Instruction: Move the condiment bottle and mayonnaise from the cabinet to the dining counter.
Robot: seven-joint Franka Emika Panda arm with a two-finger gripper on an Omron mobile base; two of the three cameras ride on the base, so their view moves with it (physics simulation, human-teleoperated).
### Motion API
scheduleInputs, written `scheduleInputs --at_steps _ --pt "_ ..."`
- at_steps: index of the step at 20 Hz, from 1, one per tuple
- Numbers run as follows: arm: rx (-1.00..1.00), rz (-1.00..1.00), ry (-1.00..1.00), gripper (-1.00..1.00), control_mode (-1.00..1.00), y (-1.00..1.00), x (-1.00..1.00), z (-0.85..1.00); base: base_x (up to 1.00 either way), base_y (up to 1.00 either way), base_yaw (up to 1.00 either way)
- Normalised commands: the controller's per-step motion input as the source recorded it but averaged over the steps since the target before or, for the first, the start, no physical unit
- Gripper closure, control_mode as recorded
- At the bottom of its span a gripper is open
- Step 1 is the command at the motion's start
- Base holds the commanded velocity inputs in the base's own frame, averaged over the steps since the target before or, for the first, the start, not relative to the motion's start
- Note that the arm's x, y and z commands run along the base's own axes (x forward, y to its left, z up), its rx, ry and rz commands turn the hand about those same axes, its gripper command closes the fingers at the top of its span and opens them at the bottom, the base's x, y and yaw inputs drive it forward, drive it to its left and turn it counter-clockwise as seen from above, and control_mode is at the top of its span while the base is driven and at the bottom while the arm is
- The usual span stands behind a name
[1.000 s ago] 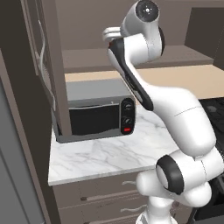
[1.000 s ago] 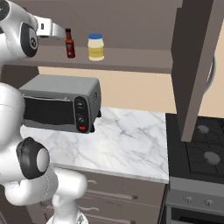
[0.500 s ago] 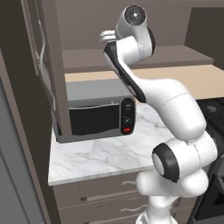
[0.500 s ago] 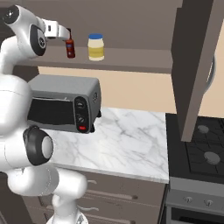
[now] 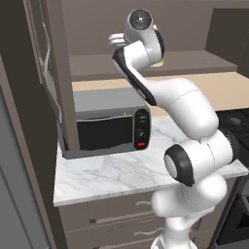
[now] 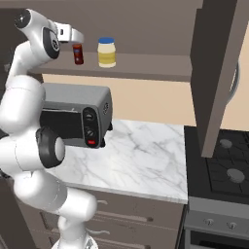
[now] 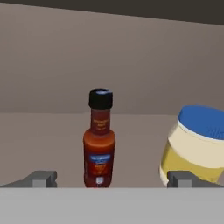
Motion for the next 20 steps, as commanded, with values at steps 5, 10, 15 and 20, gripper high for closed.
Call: scheduleInputs --at_steps 5,10,15,20 --pt "0.00 -0.05 0.01 -1.00 -1.00 0.00 0.44 0.00 0.00 0.00 0.00" --pt "0.00 -0.04 0.04 -1.00 -1.00 0.00 0.36 0.00 0.00 0.00 0.00" --pt "0.00 -0.03 0.07 -1.00 -1.00 0.00 0.37 0.00 0.00 0.00 0.00" --pt "0.00 -0.02 0.06 -1.00 -1.00 0.00 0.32 0.00 0.00 0.00 0.00"
